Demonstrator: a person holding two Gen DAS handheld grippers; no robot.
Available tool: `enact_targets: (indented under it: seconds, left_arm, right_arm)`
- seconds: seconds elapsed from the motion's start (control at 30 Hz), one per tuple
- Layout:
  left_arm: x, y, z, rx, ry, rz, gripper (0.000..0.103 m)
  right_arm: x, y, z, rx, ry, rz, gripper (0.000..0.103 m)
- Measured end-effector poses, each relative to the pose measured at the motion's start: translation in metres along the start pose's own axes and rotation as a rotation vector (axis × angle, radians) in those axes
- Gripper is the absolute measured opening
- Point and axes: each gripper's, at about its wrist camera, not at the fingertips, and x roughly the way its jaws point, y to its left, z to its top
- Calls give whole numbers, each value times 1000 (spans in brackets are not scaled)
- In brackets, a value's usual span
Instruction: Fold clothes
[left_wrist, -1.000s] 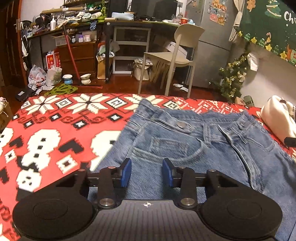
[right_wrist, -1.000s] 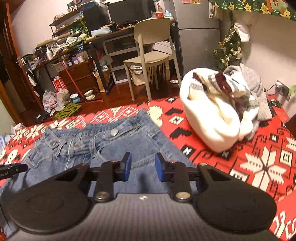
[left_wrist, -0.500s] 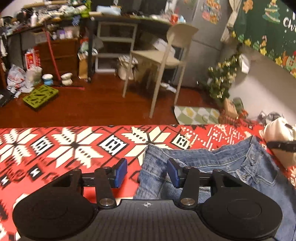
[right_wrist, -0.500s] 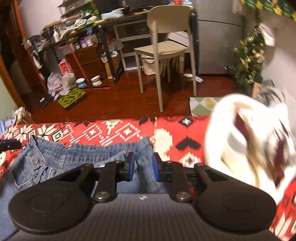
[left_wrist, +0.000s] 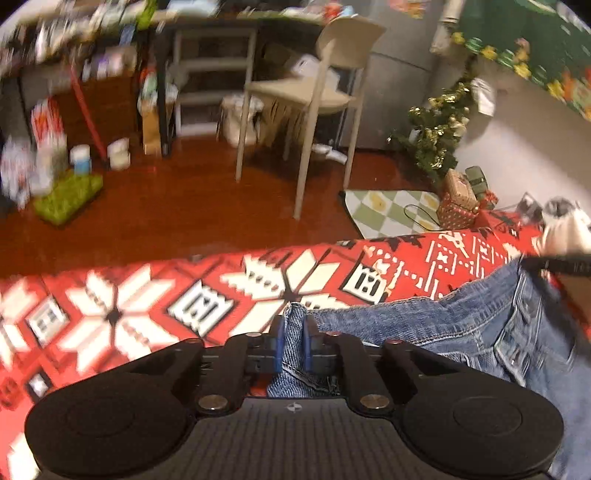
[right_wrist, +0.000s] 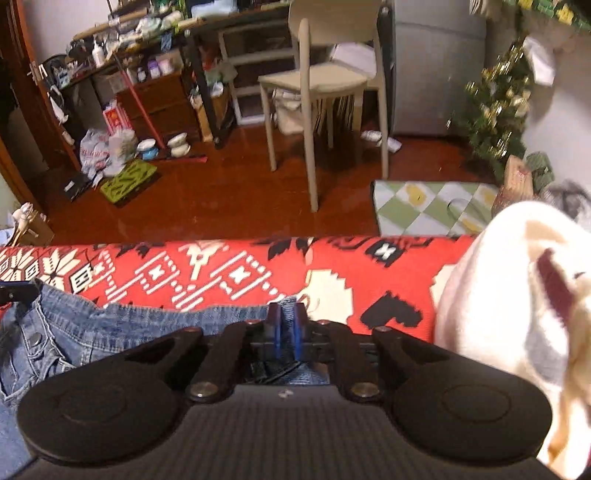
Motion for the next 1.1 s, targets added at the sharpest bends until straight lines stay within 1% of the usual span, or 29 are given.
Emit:
enact_targets:
  seconds: [0.1, 0.17, 0.23, 0.27, 0.3, 0.33, 0.37, 0.4, 0.43, 0.5, 0.53, 0.6, 0.67, 0.7, 0.73, 0.8, 0.9, 1.1]
  left_arm:
    - [-11, -7, -3, 12, -63, 41, 9]
    - [-8, -12, -6, 38, -46, 81, 10]
    - [-3, -18, -7, 65, -21, 124, 14]
    - [-1, -20, -8, 79, -8, 145, 19]
    - [-1, -22, -8, 78, -4, 146, 25]
    - [-4, -23, -7, 62, -10, 127, 29]
    - [-7, -24, -6, 46, -15, 107, 36]
    - [-10, -25, -5, 30, -20, 88, 41]
    - [-13, -26, -3, 14, -26, 68, 41]
    - [-20, -27, -1, -17, -36, 29, 39]
    - [-23, -28, 0, -33, -41, 10, 37]
    - [-29, -30, 3, -65, -52, -29, 8]
    - [-31, -35, 4, -89, -51, -73, 7]
    - [-26, -43, 4, -87, -33, -95, 6]
    - [-19, -51, 2, -83, -16, -111, 6]
    - [-6, -65, 0, -73, 19, -138, 6]
    - [13, -77, 1, -51, 57, -136, 6]
    - [37, -72, 9, -112, 76, -156, 5]
  right_arm:
    - [-5, 4, -2, -1, -36, -24, 6]
    - [5, 5, -5, 5, 0, -45, 6]
    - [6, 7, -7, -1, -1, -62, 10]
    - [5, 8, -8, -4, -4, -71, 14]
    - [3, 8, -8, -7, -8, -77, 27]
    - [-1, 8, -7, -12, -17, -76, 31]
    - [-6, 8, -6, -17, -26, -75, 31]
    - [-11, 8, -5, -23, -38, -69, 31]
    - [-19, 11, -4, -33, -62, -45, 31]
    - [-34, 16, -3, -51, -106, 11, 29]
    - [-39, 20, -3, -53, -112, 75, 19]
    - [-44, 31, -4, -64, -98, 193, 5]
    - [-38, 50, -7, -96, -59, 246, 2]
    - [-35, 60, -9, -112, -41, 272, 0]
    - [-31, 68, -10, -124, -28, 290, 0]
    - [-21, 74, -7, -131, -4, 286, 0]
    - [-6, 84, -4, -141, 32, 279, 0]
    - [24, 103, 3, -162, 104, 265, 0]
